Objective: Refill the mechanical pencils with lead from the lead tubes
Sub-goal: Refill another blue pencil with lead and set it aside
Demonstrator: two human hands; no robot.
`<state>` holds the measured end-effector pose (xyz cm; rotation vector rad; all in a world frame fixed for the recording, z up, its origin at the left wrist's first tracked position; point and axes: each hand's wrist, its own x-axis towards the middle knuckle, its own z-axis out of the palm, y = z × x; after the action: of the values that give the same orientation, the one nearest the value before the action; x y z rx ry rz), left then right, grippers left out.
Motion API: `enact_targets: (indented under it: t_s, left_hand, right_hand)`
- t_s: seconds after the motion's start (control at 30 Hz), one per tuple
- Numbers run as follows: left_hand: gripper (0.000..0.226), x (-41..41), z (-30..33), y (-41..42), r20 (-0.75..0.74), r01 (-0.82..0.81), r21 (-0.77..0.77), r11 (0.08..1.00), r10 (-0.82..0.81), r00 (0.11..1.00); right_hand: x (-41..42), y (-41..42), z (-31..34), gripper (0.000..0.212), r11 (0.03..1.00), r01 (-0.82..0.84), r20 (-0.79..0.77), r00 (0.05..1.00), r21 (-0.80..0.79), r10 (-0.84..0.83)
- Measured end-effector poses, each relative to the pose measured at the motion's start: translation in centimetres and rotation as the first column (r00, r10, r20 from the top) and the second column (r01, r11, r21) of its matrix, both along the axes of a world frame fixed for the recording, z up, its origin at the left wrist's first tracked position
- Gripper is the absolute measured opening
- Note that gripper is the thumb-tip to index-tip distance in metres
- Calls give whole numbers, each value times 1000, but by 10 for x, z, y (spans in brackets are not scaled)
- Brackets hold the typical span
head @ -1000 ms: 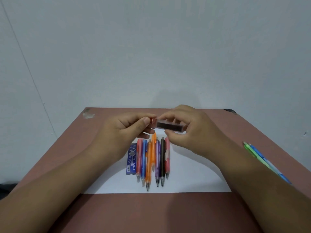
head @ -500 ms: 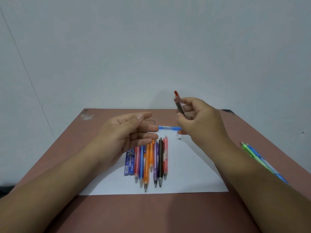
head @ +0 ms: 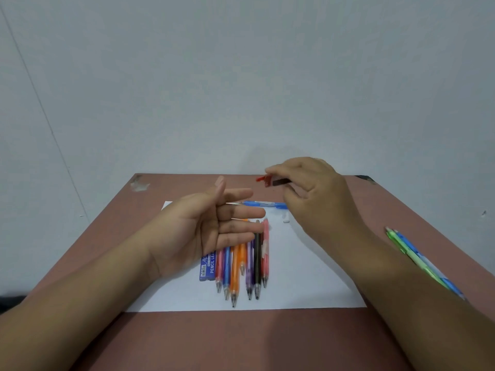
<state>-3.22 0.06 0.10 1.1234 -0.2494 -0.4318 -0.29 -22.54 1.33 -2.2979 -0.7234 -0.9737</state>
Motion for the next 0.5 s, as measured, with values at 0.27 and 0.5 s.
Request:
enact_targets:
  t_s: [0.27, 0.5]
  left_hand:
    - [65, 1, -1, 1, -15, 58, -55, 997, -59, 998]
    - [60, -1, 2, -1, -15, -28, -22, 999, 28, 1000]
  right_hand:
    - [-4, 11, -3, 32, 939, -3, 263, 959, -344, 100]
    - [-8, 13, 0, 49, 932, 20, 260, 962, -361, 80]
